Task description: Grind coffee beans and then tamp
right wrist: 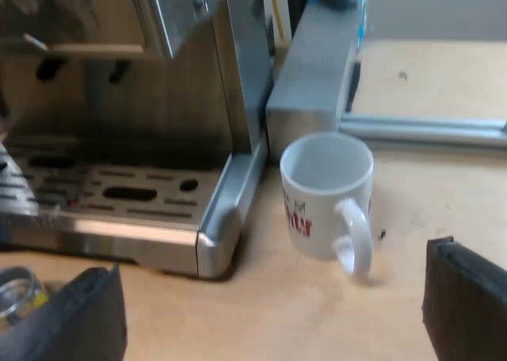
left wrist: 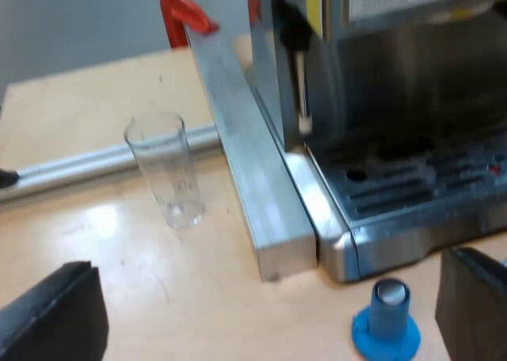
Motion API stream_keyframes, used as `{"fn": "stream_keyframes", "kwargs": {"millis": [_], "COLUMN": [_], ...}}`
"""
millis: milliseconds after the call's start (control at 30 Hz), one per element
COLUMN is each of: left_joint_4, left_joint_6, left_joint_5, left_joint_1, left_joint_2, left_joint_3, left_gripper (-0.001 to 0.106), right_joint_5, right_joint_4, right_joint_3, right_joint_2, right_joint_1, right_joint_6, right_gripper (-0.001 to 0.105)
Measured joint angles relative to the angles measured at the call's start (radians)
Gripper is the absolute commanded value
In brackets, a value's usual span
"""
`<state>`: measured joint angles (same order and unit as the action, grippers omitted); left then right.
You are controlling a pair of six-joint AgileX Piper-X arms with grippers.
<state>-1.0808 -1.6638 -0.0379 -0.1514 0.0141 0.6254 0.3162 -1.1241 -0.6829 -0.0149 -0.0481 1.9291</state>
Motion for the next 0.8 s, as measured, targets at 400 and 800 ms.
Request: {"fn": "stream_keyframes", "kwargs": {"millis": [400,800], "left_joint_4": [0.006,0.006], "left_joint_6": [0.0,0.0], "left_joint_5": [0.0,0.0], "left_joint_1": [0.0,0.0], "left_joint_2": [0.0,-0.002], "left_joint_3": [-0.077,-0.086], "left_gripper": [0.085,0.085], "right_joint_5": [0.0,0.004], "right_joint_4": [0.014,0.025], "right_joint_3": [0.086,0.136], "right_joint_2": [0.0,0.0], "right_joint_1": [0.0,0.0], "right_joint_6": [0.015,0.015], "right_gripper": [0.077,0.077]}}
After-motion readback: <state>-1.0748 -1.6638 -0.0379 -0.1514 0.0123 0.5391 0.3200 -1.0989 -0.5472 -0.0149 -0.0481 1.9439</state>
